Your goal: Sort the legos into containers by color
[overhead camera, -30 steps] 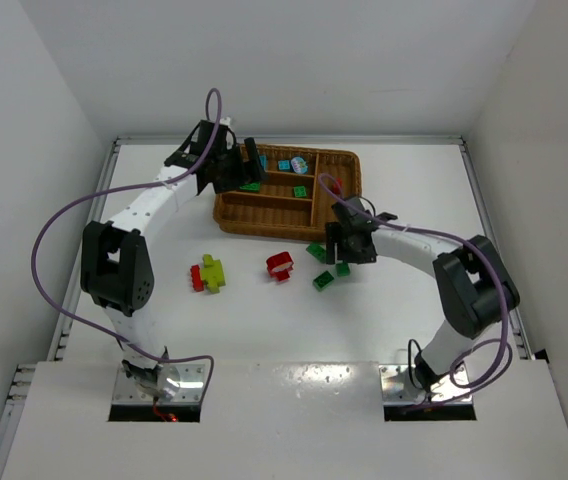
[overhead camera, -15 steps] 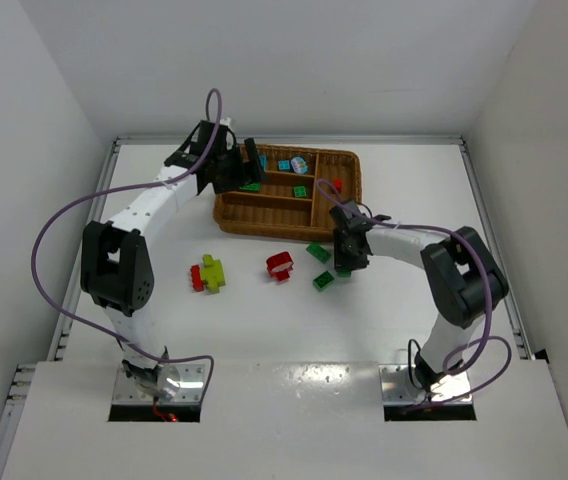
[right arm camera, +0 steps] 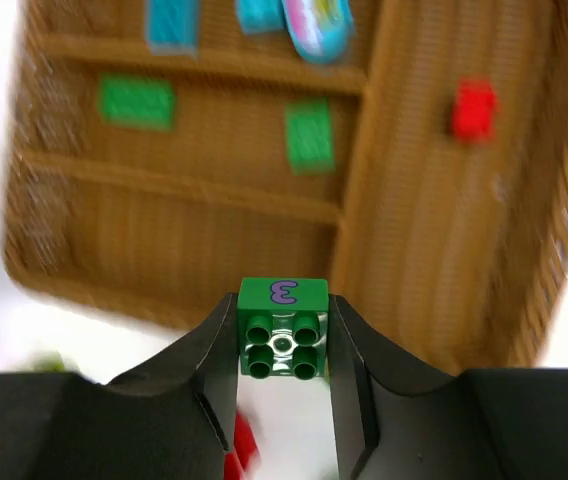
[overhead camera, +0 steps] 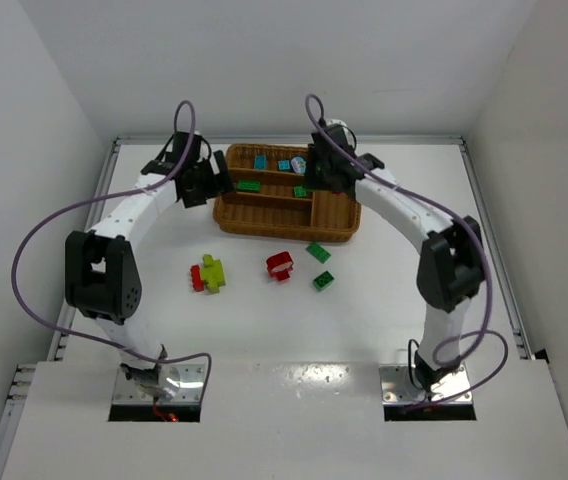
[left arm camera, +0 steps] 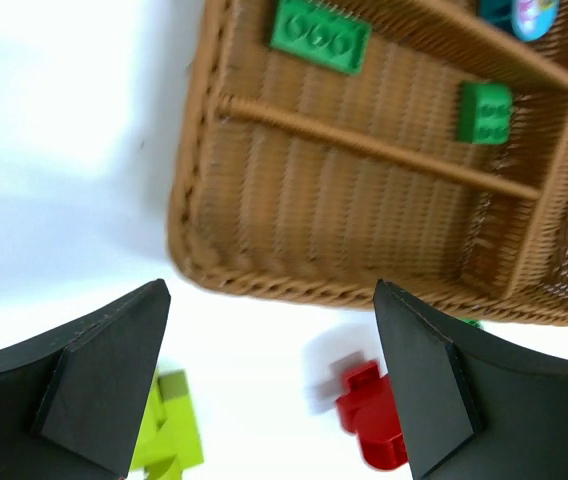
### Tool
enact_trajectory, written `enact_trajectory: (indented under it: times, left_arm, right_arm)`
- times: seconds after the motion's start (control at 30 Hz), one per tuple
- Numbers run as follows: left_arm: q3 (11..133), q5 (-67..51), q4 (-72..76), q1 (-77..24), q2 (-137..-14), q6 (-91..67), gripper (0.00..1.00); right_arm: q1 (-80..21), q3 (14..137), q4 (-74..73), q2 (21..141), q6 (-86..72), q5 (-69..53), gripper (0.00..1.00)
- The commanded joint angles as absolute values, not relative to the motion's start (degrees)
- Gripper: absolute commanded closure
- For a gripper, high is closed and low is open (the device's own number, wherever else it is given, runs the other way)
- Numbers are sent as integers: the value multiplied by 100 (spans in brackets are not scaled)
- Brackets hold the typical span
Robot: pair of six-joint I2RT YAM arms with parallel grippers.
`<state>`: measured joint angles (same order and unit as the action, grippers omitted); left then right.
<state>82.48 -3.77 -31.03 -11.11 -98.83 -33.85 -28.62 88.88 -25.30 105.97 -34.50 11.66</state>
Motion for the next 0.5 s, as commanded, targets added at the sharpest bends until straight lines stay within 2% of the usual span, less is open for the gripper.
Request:
enact_trajectory:
  times: [0.0, 0.37, 0.4, 0.43, 0.47]
  left_arm:
    - [8060, -167, -3129, -1063, -9439, -3383, 11]
    - [7506, -237, -2830, -958, -9184, -3454, 11]
    - [7506, -237, -2830, -958, -9185, -3454, 11]
    - [7506, -237, -2830, -958, -9237, -3454, 11]
    - [7506, -237, -2830, -958, -9237, -3454, 11]
  right_arm:
    - [-2848, 9822, -2523, 11564, -3437, 1196, 80]
    - [-2848, 12688, -2619, 13813, -3410, 950, 76]
    - [-2848, 12813, -2697, 13947, -3410, 949, 72]
    - [-2848, 12910, -2759, 14044, -3410, 949, 49]
    - [-2848, 13068, -2760, 14132, -3410, 949, 40]
